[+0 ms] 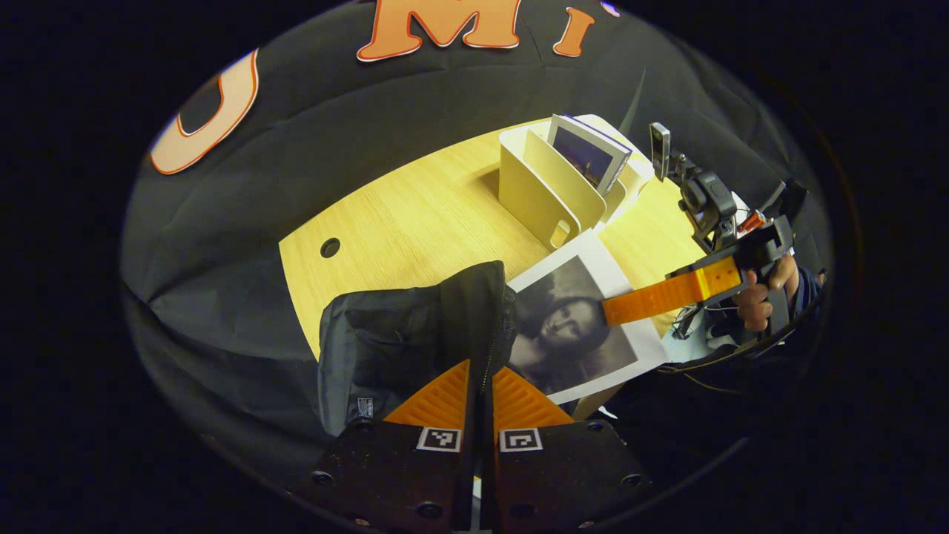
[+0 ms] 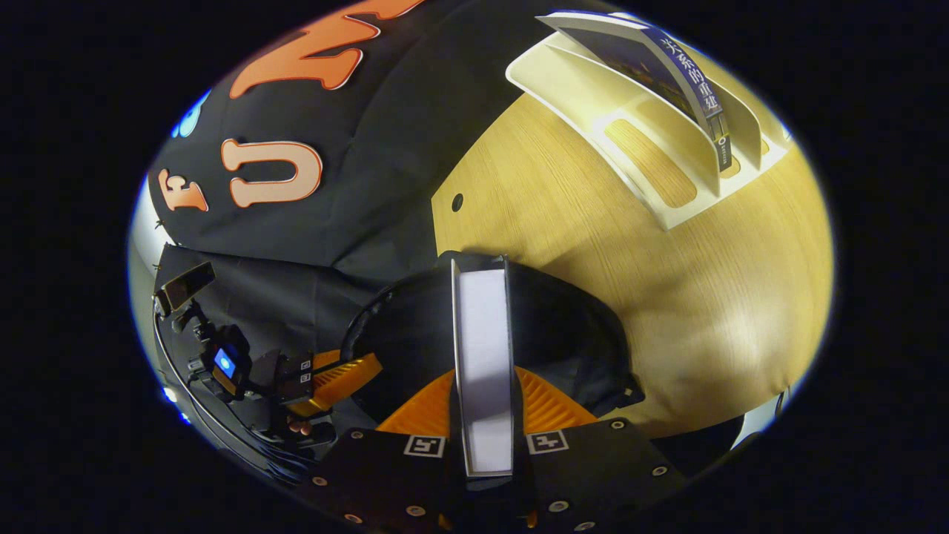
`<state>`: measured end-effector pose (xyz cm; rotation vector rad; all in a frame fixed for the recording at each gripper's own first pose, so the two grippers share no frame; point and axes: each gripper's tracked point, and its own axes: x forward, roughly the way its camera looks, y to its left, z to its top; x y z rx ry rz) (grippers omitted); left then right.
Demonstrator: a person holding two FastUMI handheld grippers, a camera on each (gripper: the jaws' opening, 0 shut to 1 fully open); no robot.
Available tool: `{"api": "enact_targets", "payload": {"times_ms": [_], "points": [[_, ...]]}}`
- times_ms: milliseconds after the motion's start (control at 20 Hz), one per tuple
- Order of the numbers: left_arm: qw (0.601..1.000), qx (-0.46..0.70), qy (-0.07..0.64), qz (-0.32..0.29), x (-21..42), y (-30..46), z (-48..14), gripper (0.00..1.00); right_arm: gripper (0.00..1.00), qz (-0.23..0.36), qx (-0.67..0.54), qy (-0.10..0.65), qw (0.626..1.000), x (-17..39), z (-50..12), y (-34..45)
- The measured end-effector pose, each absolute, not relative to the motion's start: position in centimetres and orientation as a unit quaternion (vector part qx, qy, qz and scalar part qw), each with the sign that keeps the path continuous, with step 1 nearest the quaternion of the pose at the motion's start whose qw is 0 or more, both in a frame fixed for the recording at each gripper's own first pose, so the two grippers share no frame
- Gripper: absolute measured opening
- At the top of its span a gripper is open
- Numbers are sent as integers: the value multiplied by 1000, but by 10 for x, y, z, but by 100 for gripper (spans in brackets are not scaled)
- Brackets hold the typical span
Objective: Open the schoolbag, grab two books from the bookshelf and put them into the schoolbag.
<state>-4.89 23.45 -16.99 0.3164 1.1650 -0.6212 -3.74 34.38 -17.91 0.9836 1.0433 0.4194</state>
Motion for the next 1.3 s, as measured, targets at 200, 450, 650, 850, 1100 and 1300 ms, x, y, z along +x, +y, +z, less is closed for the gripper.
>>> {"api": "enact_targets", "payload": {"times_ms": [200,450,650,850,1100,1300], "points": [[787,129,529,-290,-49,229,-167,5,25,184,467,453,736,-30,-193,359],[795,104,516,-301,-52,213,-163,5,25,189,479,436,738,-22,-216,384],[797,93,508,-314,-58,200,-163,5,25,191,476,437,738,-19,-233,405],[799,86,505,-315,-60,200,-161,5,25,188,495,430,731,-9,-240,422],[802,90,501,-312,-58,202,-165,5,27,186,507,429,724,-3,-242,437],[803,95,505,-302,-55,206,-170,5,37,186,460,482,722,-23,-257,433]]}}
